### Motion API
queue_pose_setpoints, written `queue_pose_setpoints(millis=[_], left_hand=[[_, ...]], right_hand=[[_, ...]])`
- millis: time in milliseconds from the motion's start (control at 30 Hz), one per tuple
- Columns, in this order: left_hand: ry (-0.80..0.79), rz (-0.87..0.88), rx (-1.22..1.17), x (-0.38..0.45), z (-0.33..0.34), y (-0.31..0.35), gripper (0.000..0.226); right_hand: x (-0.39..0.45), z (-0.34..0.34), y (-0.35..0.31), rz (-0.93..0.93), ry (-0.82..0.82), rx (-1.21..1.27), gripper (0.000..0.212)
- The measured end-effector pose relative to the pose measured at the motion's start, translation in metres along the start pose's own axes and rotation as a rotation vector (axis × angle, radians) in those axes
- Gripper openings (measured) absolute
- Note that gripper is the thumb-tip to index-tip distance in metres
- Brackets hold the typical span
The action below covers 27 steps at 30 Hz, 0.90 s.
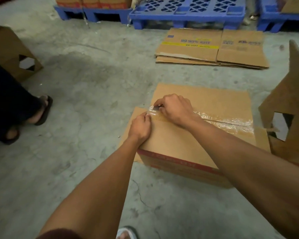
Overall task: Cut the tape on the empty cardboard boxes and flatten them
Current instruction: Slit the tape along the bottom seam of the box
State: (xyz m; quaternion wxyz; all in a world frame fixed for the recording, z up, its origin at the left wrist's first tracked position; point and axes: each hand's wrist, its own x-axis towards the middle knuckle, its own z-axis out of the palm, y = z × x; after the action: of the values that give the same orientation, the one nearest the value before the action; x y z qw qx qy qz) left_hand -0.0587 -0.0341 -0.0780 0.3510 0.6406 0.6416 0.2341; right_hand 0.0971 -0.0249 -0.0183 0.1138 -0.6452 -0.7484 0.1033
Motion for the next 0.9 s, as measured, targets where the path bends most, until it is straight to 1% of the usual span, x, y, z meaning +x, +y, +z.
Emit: queue_pose_setpoints(millis=[200,367,700,833,900], left_hand=[[0.013,-0.011,-0.025,0.001,0.0,0.001,0.04],[0.01,-0.036,-0.001,0.0,0.001,0.003,0.044],[0.026,-0.043,0.058,-0.003,0.002,0.008,0.045],[0.021,-0.045,0.116,-0.007,0.0,0.013,0.046],[0.031,-0.063,0.205,-0.01,0.0,0.015,0.047]], right_hand=[[0.001,0.003,-0.003,-0.033,0.01,0.007,0.033],[0.002,0.008,-0.008,-0.033,0.041,0.012,0.035],[0.004,0.01,-0.018,-0.045,0.047,-0.1,0.033],[-0.001,0.01,-0.027,-0.086,0.062,-0.214,0.029],[-0.003,0.008,-0.029,-0.103,0.069,-0.268,0.028]])
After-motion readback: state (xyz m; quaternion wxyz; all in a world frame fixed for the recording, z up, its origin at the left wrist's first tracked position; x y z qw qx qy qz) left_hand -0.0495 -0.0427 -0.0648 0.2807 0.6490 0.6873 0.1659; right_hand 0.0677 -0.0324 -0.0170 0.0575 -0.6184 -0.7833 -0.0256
